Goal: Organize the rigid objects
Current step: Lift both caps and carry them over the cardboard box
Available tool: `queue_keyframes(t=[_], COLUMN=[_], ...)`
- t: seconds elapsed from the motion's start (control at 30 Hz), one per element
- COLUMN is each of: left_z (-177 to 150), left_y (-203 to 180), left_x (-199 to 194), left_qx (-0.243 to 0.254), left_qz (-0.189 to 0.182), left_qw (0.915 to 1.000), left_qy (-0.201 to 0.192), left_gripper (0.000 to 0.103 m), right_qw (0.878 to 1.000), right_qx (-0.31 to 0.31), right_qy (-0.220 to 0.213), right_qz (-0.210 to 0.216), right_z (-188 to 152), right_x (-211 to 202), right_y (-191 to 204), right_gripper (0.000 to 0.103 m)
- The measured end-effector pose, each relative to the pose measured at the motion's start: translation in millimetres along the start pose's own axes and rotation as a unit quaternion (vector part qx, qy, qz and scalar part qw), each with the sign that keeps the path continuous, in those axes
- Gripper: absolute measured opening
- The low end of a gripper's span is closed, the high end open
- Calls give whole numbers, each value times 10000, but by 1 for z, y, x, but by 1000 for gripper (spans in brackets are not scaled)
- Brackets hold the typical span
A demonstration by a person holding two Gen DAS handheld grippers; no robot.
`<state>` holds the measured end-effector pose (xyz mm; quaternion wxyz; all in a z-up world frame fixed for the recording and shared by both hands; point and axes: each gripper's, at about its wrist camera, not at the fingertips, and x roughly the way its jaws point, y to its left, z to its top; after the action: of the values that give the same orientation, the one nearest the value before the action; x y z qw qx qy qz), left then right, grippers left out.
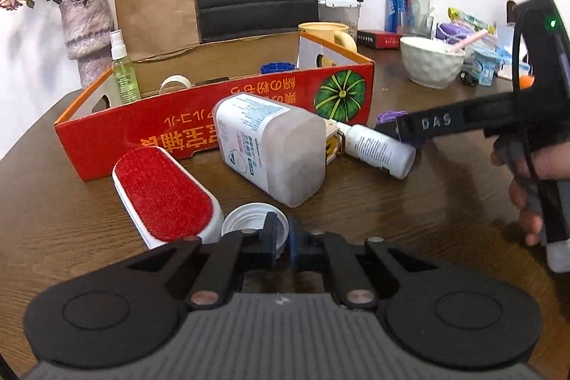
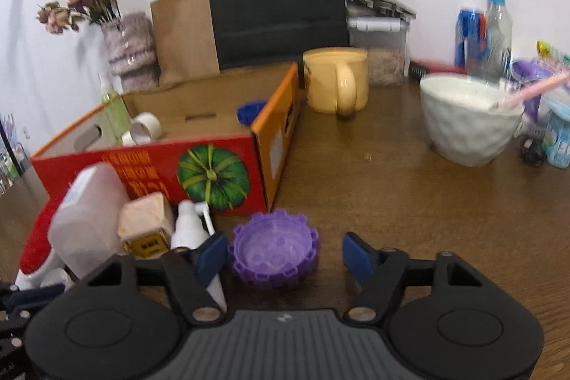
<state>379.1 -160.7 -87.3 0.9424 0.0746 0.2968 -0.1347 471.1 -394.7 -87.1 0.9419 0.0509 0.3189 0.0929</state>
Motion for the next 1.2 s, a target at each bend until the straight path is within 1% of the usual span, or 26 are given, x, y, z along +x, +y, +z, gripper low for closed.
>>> queue_keyframes(t=[0.03,0.13,0.27,0.4,0.5,0.6,0.67,0.73,0.83,0.93,1.1,1.2], left_z=[1,2,4,7,9,7,2,-2,-11,-23,-44,-59], left_y=[1,2,-3,0,4,9,10,11,13,14,18,22], left_x=[0,-3,-17,-45,-69,-95,-116,-136,-166,-195,-233,-255], left_qx=[-53,-119,-9,-91,-204,-305,-269,-269,-299,-301,-321,-386], left_qz=[-19,-15,100,149,240,351,408,481,536,618,526,533], left_qw=[10000,9999,9996,9984,9968,9945,9925,9900,9867,9832,9807,9779], left_qy=[-15,-73,-261,-544,-734,-940,-1122,-1301,-1506,-1693,-1857,-1983], left_gripper=[7,6,5,5,5,5,5,5,5,5,5,5], right_qw=[10000,9999,9998,9996,9986,9963,9943,9928,9907,9867,9769,9739], right_qx=[-19,-113,-160,-89,-114,-267,-373,-514,-617,-671,-1022,-1025], right_qy=[-1,50,30,-206,-465,-768,-975,-1069,-1211,-1478,-1873,-2022], right_qz=[11,-21,-76,-180,-212,-273,-211,-163,-105,-87,-126,-95], right_z=[0,1,0,-3,-5,-9,-16,-24,-38,-55,-82,-97], right_x=[1,3,0,-16,-45,-83,-112,-137,-172,-208,-258,-283], right_y=[1,5,9,10,17,30,41,55,75,94,132,150], right_gripper=[62,54,54,54,54,54,54,54,54,54,54,54])
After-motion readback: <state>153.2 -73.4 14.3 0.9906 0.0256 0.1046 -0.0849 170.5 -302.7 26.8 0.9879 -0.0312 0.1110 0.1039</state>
